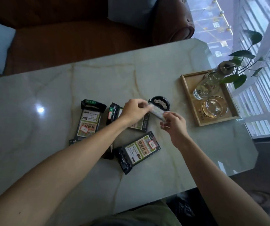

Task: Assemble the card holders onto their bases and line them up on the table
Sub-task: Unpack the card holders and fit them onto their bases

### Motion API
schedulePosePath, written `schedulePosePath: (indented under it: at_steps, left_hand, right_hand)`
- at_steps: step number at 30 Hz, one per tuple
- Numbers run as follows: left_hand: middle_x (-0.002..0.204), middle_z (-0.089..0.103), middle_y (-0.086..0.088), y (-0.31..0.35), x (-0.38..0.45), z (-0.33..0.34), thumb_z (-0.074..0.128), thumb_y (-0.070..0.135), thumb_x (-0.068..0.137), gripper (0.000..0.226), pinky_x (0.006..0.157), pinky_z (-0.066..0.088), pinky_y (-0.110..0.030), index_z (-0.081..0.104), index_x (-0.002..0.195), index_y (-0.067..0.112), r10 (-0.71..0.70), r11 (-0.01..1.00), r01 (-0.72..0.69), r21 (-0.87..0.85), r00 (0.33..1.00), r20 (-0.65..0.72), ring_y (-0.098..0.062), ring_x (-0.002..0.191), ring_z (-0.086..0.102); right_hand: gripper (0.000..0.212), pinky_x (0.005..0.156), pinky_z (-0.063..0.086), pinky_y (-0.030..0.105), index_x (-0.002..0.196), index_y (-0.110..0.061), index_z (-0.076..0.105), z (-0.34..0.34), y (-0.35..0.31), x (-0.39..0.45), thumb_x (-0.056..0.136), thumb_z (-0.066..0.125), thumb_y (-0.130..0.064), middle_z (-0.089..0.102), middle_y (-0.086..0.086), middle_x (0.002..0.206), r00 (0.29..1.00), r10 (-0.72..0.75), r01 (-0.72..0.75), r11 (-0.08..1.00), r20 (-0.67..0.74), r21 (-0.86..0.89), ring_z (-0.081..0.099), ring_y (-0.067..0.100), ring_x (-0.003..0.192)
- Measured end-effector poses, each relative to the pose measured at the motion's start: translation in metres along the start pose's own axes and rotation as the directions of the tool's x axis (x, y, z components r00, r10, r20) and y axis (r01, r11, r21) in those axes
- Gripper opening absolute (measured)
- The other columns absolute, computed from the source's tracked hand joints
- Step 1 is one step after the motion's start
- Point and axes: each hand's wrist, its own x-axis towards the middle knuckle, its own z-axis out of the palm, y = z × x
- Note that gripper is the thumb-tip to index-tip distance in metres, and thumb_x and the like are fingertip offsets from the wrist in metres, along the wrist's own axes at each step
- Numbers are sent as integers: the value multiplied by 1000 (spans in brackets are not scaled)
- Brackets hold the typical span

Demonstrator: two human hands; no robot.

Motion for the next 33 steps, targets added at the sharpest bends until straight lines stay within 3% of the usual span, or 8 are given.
schedulePosePath:
  at_steps: [3,7,11,15,20,23,28,33]
  left_hand:
    - [95,70,14,17,8,2,61,51,92,33,72,46,-13,73,107,24,19,999,-20,-50,1000,-8,0,87,63]
    - [112,68,0,29,15,7,52,52,97,49,87,50,-25,61,132,19,15,995,-12,-97,1000,25,-15,100,64]
    - [124,65,2,31,23,14,52,41,100,49,93,45,-23,50,143,18,-6,989,17,-149,997,75,-10,109,59]
    - [122,64,12,24,22,18,59,31,98,38,92,40,-20,58,135,23,-2,987,30,-159,985,172,-4,110,57]
    - [126,66,-5,-13,8,27,61,26,97,34,100,44,-32,64,127,11,-130,990,140,-18,956,264,-20,118,59]
    - [135,59,-5,-45,-10,34,61,26,96,39,104,41,-34,58,132,11,-253,962,209,175,923,290,-22,125,54]
    - [138,57,-7,-84,-38,42,67,25,92,48,102,46,-36,54,137,12,-322,929,240,281,900,295,-24,123,56]
    - [128,64,-6,-101,-49,46,68,21,91,36,93,48,-30,61,125,12,-286,933,204,297,920,266,-21,115,60]
  right_hand:
    - [9,60,52,33,90,-6,68,-6,-16,5,89,61,-12,61,15,77,999,-40,40,999,19,34,60,24,59]
    - [27,69,52,37,99,-11,67,-12,-23,11,101,50,-32,66,13,90,998,-60,59,998,34,23,65,27,72]
    - [34,74,54,41,111,-23,67,-17,-27,14,101,41,-41,69,12,106,996,-58,58,998,68,2,69,27,80]
    - [28,75,54,41,112,-28,69,-20,-31,16,93,48,-31,72,8,105,990,-72,75,997,119,-22,70,29,84]
    - [42,75,56,41,135,-14,50,-21,-16,16,94,52,-13,67,12,107,997,-62,69,980,40,-188,69,25,80]
    - [29,72,56,40,124,-4,54,-22,15,7,97,50,-13,64,13,101,999,34,-43,958,-38,-283,66,24,81]
    - [15,65,57,36,100,-5,62,-22,83,-23,94,58,-18,66,8,83,952,298,-301,877,-66,-376,64,21,73]
    - [15,70,62,44,83,-2,65,-14,127,-48,91,65,-15,64,10,70,915,391,-403,891,-100,-208,67,27,66]
